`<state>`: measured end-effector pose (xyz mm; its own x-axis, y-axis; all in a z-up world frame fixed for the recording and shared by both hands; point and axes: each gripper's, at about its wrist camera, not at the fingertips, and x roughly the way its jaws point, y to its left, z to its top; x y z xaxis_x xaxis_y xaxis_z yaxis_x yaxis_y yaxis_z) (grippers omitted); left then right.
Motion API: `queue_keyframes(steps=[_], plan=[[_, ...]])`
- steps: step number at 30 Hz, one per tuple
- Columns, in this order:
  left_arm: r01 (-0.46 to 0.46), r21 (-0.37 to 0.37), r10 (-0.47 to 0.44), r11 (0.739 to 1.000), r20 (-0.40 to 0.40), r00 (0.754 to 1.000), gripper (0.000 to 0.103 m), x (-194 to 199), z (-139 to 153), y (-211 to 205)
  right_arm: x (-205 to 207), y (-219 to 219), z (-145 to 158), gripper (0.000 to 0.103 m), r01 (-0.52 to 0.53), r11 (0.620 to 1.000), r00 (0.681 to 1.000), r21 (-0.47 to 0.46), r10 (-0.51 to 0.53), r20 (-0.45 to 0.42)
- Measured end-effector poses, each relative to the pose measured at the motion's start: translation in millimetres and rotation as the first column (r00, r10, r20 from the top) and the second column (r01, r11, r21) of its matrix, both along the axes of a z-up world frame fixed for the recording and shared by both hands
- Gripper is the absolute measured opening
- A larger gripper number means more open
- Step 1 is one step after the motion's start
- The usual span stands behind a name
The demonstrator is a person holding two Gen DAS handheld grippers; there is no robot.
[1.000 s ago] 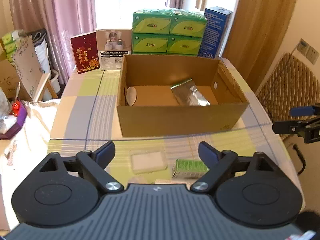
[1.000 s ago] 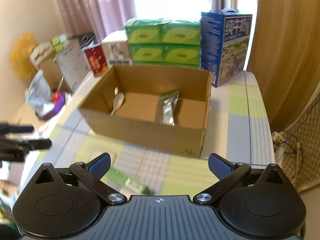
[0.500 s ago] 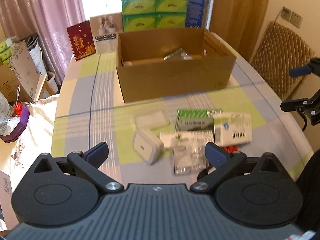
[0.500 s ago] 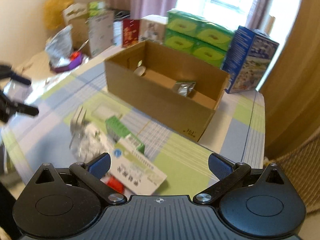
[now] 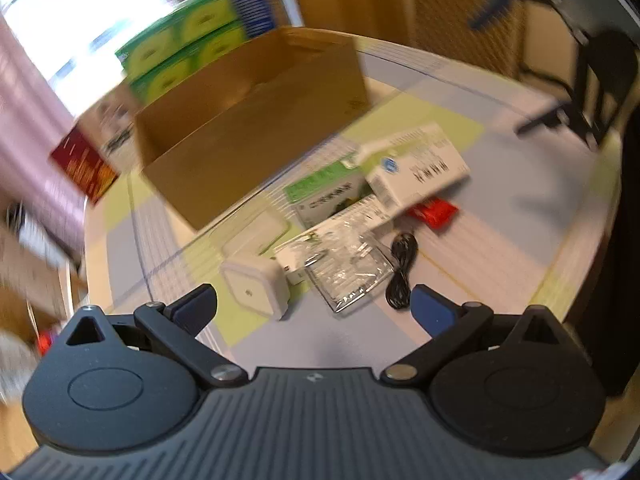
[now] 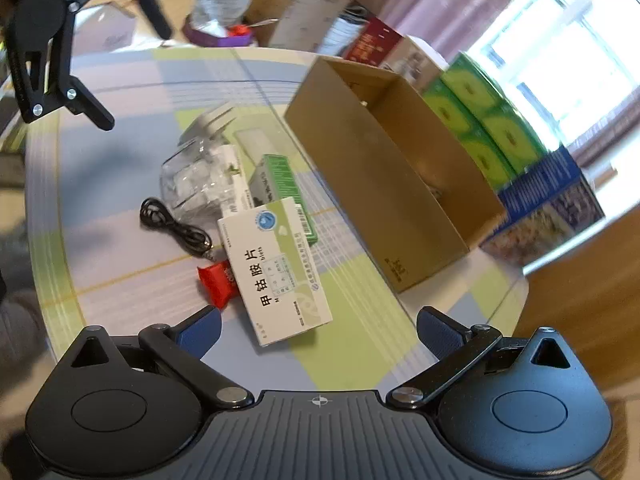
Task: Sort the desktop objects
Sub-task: 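Grasp the white medicine box with the right tool while the left tool grasps the clear plastic tray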
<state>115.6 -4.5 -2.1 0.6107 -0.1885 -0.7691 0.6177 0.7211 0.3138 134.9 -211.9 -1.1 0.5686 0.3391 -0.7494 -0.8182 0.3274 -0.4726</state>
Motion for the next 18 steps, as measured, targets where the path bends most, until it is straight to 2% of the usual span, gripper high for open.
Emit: queue_keyframes(steps=[6, 13, 18], plan=[[0.168, 0.138, -0.175, 0.976, 0.035, 0.984, 0.097, -3, -27, -10, 1, 8, -15, 0.101, -0.073, 0.996, 0.995, -0.054, 0.076, 0.057], [0.246, 0.176, -0.255, 0.953, 0.029, 0.967, 0.094, 9, -54, -10, 7, 20, -37, 0.101, -0.123, 0.988, 0.99, -0.089, 0.128, 0.053], [0.311, 0.229, -0.325, 0.922, 0.025, 0.945, 0.088, 17, -68, -13, 13, 27, -53, 0.101, -0.156, 0.98, 0.985, -0.124, 0.163, 0.049]])
